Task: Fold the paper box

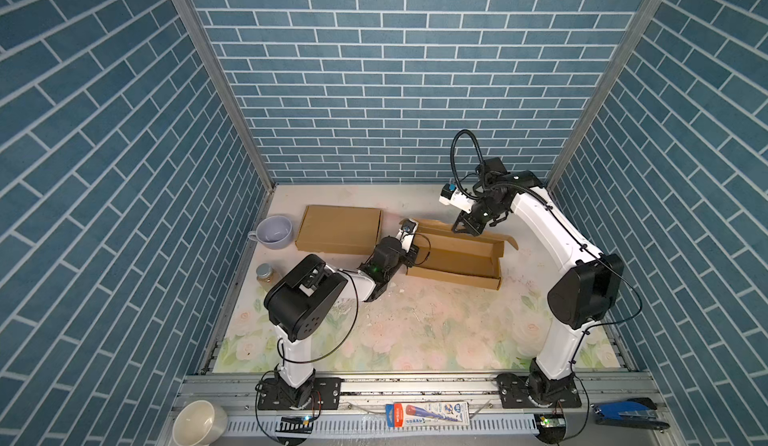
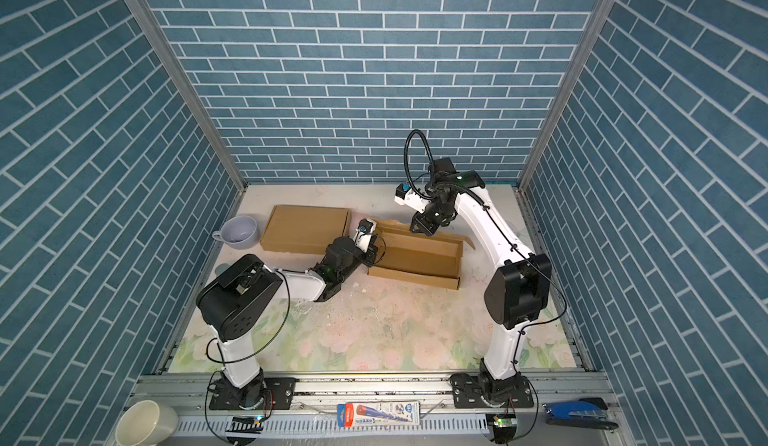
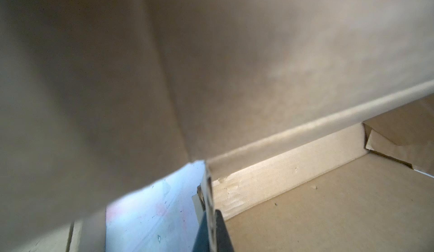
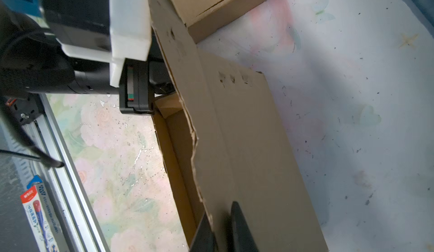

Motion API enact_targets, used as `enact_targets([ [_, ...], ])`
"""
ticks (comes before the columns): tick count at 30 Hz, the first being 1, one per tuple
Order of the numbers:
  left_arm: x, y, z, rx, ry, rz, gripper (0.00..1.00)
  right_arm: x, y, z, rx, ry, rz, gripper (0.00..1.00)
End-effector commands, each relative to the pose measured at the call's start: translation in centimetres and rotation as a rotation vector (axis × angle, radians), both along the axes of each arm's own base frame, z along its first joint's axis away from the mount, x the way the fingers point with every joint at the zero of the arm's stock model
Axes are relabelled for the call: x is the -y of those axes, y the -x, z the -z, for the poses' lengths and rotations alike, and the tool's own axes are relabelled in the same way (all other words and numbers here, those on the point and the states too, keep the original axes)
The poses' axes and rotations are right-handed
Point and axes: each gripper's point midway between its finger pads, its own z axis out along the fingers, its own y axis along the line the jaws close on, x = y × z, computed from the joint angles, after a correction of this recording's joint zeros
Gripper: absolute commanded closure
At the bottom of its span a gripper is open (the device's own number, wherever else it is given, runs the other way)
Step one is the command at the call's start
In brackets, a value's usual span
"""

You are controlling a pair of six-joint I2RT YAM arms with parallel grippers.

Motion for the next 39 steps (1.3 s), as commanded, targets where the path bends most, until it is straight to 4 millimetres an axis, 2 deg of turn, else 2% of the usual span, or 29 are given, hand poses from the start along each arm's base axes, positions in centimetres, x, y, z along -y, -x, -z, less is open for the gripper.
enact_targets([
  [1, -1.4, 1.7, 4.2, -0.122, -0.093, -0.010, 0.97, -0.2, 1.6, 0.7, -0.050, -0.009, -0.043, 0.93],
  [4, -1.9, 2.0, 3.7, -0.114, -0.081, -0.023, 0.90, 0.0, 1.9, 1.9, -0.044, -0.013, -0.037, 0.96],
  [7, -2.5, 2.4, 2.9, -0.102, -0.074, -0.034, 0.80, -0.2, 2.3, 3.0, -0.021, -0.040, -0.032, 0.98],
  [9, -2.9, 2.6, 1.6, -0.083, -0.061, -0.045, 0.74, -0.3, 2.5, 3.6, -0.004, -0.056, -0.029, 0.99],
  [11, -4.0, 3.4, 1.4, -0.080, -0.068, -0.059, 0.69, -0.5, 2.8, 4.1, 0.003, -0.067, -0.028, 1.00],
  [17, -7.6, 4.1, -2.0, -0.051, -0.051, -0.163, 0.66, -0.6, 3.4, 5.7, 0.042, -0.047, -0.018, 1.00],
  [21, -11.2, 4.1, -4.7, -0.064, 0.014, -0.258, 0.63, -0.8, 3.9, 6.5, 0.077, -0.035, -0.014, 0.98],
  [24, -12.3, 3.7, -6.8, -0.079, 0.054, -0.258, 0.61, -1.3, 4.5, 7.9, 0.095, -0.017, -0.011, 0.96],
  [27, -11.4, 3.3, -8.5, -0.081, 0.039, -0.201, 0.61, -1.4, 5.1, 10.0, 0.111, 0.020, -0.001, 0.91],
  [29, -10.1, 2.9, -9.8, -0.081, 0.049, -0.151, 0.61, -1.6, 5.4, 11.1, 0.120, 0.039, 0.005, 0.81],
  [32, -7.7, 2.3, -10.8, -0.104, 0.075, -0.054, 0.61, -2.2, 6.1, 12.3, 0.112, 0.056, -0.002, 0.74],
  [36, -3.9, 1.6, -10.4, -0.202, 0.126, 0.088, 0.61, -2.5, 7.0, 13.5, 0.034, 0.056, 0.010, 0.62],
  [39, -1.1, 1.6, -9.3, -0.286, 0.155, 0.186, 0.62, -2.9, 8.1, 13.5, -0.054, 0.028, 0.019, 0.50],
])
